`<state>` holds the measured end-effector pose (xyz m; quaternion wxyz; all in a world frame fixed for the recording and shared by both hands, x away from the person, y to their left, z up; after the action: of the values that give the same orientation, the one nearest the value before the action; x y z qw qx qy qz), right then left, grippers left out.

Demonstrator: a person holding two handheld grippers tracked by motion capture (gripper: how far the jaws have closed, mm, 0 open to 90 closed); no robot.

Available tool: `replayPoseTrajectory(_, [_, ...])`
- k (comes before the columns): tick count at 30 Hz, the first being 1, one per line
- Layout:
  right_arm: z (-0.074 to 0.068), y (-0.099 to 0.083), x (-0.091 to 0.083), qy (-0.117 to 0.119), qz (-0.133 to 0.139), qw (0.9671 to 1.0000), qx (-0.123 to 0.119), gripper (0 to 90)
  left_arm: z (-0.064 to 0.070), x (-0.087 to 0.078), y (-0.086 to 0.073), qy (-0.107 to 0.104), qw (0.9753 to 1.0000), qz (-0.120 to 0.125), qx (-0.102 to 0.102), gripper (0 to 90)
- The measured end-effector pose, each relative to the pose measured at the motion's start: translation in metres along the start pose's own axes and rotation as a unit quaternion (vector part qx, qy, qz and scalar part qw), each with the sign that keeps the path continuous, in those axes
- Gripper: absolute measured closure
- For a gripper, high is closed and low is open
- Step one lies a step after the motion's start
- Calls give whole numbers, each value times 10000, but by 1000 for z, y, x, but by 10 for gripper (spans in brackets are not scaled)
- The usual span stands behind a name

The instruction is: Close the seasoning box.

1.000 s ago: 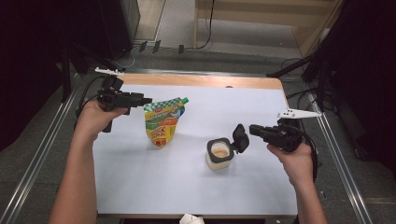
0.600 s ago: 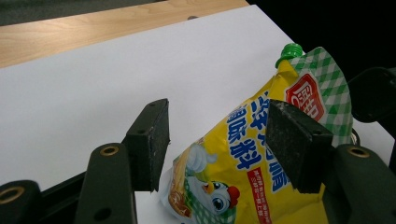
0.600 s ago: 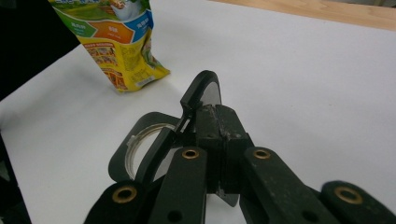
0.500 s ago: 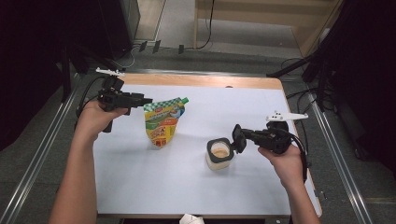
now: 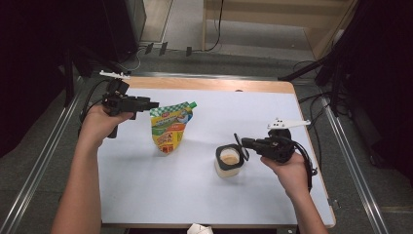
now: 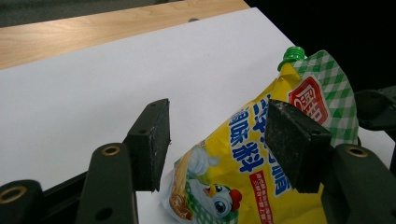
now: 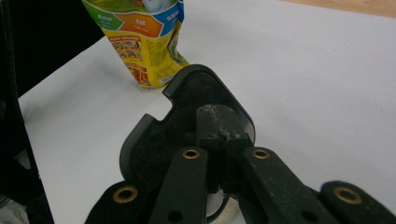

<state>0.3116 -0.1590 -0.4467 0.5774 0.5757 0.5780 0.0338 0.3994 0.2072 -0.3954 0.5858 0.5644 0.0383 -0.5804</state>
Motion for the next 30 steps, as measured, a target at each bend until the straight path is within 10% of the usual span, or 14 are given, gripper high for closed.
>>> replayPoseTrajectory(30, [-27, -11, 47, 248, -576, 9965, -559, 900, -1, 4, -1, -80, 9999, -11, -59, 419])
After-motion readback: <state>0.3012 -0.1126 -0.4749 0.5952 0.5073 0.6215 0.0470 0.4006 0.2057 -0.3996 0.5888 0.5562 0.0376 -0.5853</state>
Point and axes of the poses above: each handheld gripper's, and its own axes: x roughly forward along the jaws, y roughly out of its top, z roughly to its right, the point moved 6 cm from there along x, roughly forward along the jaws, and after that the axes turned 8 degrees about -z, right-handed, at the moved point
